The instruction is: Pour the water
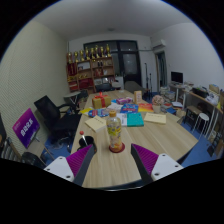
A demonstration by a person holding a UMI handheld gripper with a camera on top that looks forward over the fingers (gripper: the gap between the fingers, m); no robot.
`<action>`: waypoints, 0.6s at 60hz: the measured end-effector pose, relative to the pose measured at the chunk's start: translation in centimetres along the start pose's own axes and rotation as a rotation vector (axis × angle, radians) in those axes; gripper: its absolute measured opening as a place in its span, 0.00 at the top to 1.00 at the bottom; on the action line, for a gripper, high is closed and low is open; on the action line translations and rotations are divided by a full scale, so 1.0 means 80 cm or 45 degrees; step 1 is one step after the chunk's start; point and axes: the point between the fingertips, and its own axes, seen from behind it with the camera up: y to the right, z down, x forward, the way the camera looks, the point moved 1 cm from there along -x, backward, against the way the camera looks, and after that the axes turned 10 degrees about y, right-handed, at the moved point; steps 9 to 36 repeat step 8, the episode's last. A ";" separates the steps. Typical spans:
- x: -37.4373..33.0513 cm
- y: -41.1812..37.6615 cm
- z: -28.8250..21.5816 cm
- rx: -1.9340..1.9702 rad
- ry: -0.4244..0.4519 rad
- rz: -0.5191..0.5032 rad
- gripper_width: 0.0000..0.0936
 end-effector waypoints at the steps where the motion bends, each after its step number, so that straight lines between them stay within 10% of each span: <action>1: -0.009 0.000 -0.003 -0.004 0.003 -0.002 0.11; 36: -0.051 0.008 -0.022 -0.003 0.014 -0.024 0.11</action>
